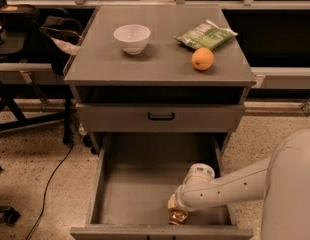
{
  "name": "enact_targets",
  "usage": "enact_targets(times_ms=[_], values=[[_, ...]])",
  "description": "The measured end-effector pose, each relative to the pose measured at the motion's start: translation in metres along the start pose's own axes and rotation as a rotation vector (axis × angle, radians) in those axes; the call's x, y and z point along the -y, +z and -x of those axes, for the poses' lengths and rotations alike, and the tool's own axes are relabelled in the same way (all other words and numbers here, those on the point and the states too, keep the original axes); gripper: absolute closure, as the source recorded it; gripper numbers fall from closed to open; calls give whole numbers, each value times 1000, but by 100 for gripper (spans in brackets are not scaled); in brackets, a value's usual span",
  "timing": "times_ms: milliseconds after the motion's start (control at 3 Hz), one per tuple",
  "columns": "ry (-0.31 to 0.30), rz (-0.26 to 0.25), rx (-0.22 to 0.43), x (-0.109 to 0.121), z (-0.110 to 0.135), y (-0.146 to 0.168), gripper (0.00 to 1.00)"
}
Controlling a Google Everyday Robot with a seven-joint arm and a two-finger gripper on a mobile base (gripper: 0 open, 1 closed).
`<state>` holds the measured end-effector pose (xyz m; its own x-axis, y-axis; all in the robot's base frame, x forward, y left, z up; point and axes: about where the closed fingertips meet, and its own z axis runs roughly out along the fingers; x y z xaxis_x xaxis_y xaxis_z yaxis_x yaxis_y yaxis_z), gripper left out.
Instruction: Pick orange can from middle drawer and place on counter
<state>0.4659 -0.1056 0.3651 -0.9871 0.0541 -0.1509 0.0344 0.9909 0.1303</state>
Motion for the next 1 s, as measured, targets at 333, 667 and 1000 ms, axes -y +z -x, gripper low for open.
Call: enact_targets(times_ms=[333, 667, 1000], values=[[0, 0, 0, 0, 0, 0, 89], [0, 0, 0, 0, 0, 0, 100], [0, 0, 0, 0, 0, 0, 100]])
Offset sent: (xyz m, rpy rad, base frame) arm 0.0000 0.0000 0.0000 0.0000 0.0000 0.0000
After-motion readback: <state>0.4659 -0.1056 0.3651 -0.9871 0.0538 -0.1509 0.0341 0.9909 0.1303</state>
